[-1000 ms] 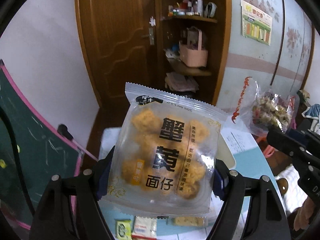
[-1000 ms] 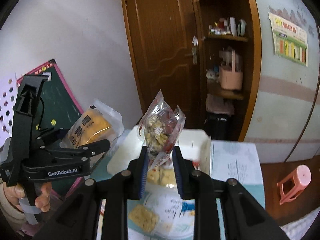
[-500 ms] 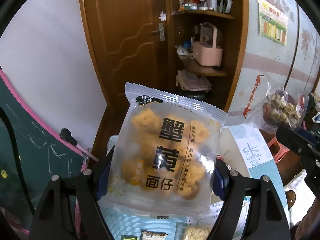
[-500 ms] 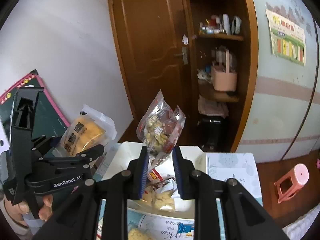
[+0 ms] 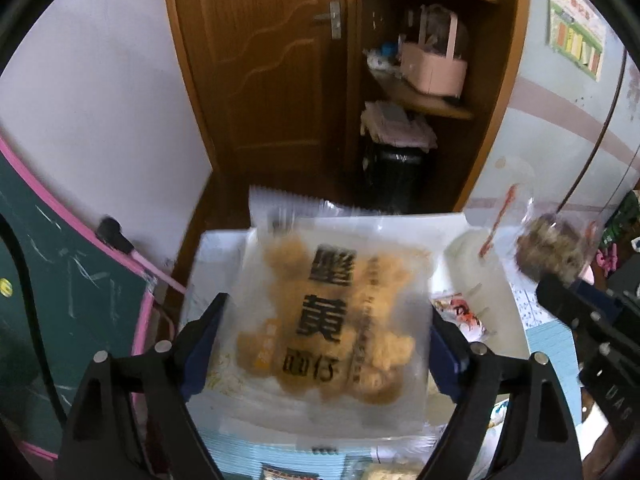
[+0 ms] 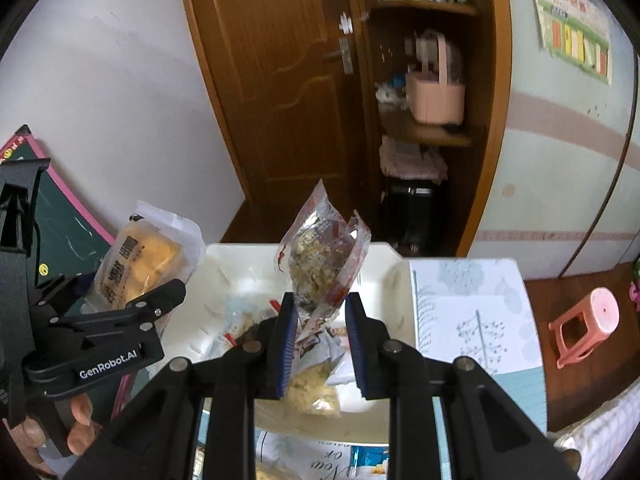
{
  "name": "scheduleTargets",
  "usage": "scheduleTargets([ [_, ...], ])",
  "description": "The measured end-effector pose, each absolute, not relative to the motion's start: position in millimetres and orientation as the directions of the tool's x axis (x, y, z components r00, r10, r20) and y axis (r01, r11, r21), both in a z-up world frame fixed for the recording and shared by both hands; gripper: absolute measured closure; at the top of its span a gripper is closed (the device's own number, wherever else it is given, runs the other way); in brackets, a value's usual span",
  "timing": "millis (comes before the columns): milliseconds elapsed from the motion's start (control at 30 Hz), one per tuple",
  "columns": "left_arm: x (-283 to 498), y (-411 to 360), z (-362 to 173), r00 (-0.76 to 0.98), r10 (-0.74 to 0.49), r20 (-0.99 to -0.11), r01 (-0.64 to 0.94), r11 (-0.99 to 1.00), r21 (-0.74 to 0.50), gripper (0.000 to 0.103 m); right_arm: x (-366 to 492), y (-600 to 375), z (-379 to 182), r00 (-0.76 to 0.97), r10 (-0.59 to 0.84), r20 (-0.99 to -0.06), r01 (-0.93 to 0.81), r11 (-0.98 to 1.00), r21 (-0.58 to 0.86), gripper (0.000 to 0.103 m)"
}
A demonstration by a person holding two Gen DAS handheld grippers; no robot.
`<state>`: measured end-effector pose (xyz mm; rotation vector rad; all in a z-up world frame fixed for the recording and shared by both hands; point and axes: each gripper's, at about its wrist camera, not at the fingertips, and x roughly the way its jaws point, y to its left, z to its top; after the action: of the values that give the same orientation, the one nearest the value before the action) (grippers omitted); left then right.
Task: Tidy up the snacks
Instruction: 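Carry both packs over the white tray and open both tools to drop them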
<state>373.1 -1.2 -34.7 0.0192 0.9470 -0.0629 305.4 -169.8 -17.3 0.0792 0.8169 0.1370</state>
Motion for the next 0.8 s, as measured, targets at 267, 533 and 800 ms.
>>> scheduleTargets([
  [267, 380, 7, -68, 0.508, -0.101, -0.855, 0.052, 0.995, -0.086, 0.011, 316, -166, -55, 0.582, 0.113, -0.805, -0.083, 0.993, 0.080, 0.045],
  [533, 373, 7, -74, 0.500, -0.090, -0.862, 0.046, 0.996, -0.077, 0.011, 314, -168, -66, 0.563, 0.124, -0.817, -0.088, 0.992, 0.090, 0.044],
  [800, 366, 10, -76, 0.492, -0.093, -0.866, 0.039, 0.996, -0.085, 0.011, 309, -166, -68, 0.557, 0.128, -0.820, -0.097, 0.991, 0.089, 0.044],
])
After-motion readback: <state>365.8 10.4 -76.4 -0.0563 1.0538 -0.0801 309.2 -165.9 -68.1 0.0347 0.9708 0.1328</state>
